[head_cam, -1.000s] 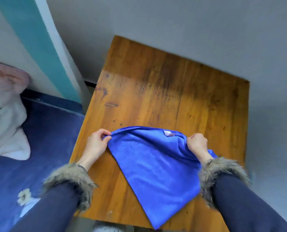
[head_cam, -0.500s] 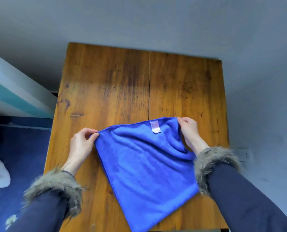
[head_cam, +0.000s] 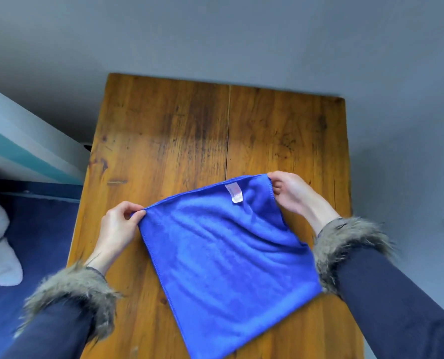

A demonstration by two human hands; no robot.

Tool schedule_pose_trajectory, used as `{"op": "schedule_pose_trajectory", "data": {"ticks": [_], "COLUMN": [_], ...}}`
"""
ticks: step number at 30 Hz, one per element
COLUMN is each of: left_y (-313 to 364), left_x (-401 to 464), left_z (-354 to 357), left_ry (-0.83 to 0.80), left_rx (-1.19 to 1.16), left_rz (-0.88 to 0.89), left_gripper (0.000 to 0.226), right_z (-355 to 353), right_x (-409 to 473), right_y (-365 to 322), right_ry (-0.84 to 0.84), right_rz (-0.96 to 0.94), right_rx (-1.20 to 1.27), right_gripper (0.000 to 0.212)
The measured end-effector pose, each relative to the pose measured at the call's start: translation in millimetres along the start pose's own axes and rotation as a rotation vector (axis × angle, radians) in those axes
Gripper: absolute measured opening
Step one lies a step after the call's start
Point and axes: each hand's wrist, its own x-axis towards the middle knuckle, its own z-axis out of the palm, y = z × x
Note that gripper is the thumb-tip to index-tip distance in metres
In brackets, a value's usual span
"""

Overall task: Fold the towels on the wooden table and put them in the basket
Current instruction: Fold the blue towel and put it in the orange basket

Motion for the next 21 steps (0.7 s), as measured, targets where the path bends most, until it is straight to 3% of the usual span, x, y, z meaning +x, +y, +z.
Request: {"op": "schedule_pose_trajectory", "data": {"ticks": [5, 10, 16, 21], "left_y": [18, 25, 34, 63], "left_x": [-12, -26, -34, -41], "left_z": [-9, -18, -42, -86], "left_ry": [0.002, 0.003, 0.019, -0.007], "left_rx": [-0.036, -0.067, -0.057, -0.067], "left_rz": [0.069, 0.096, 0.144, 0.239], "left_gripper": [0.006, 0.007, 0.008, 0.012], "right_z": [5, -5, -18, -32], "right_x": [-22, -45, -72, -112], "right_y": [-8, -17, -31, -53], "right_ry": [0.083, 0.16, 0.132, 0.256], "right_rz": [-0.249, -0.277, -0.163, -0.352], "right_rx": [-0.368, -0.55, -0.607, -0.56], "right_gripper": [0.013, 0.015, 0.011, 0.019]}}
